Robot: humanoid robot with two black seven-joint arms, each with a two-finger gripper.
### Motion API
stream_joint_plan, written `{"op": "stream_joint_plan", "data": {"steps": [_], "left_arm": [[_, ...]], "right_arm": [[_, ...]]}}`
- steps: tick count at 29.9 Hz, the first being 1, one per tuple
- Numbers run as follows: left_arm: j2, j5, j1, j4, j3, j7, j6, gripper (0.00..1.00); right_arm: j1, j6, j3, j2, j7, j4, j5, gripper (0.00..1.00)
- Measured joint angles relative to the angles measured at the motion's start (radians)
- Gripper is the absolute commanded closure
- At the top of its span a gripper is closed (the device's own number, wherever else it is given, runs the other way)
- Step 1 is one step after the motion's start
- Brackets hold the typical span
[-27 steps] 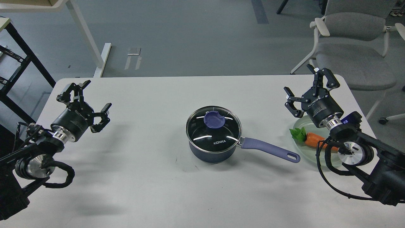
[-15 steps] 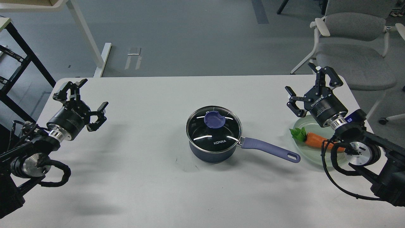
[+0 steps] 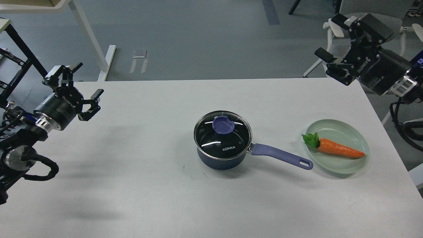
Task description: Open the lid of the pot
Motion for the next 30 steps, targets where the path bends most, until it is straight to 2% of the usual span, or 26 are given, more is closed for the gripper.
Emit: {"op": "stream_joint_plan", "data": {"steps": [9, 16, 22, 30], "left_arm": [[0.003, 0.033, -0.025, -0.009, 0.002, -0.002, 0.003, 0.01], [0.004, 0.045, -0.026, -0.028, 0.002, -0.002, 0.004, 0.01], [0.007, 0.045, -0.026, -0.032, 0.001, -0.002, 0.006, 0.01], [0.003, 0.045, -0.026, -0.033, 0.002, -0.002, 0.007, 0.01]], "right_arm": [[0.32, 0.049, -0.357, 0.036, 0.0, 0.109, -0.586, 0.0], [0.372, 0.022, -0.514, 0.084, 0.0, 0.131, -1.044, 0.0], [0.344, -0.046, -0.598, 0.086, 0.0, 0.124, -1.187, 0.0], [0.27, -0.063, -0.608, 0.086, 0.0, 0.107, -1.217, 0.03]]}}
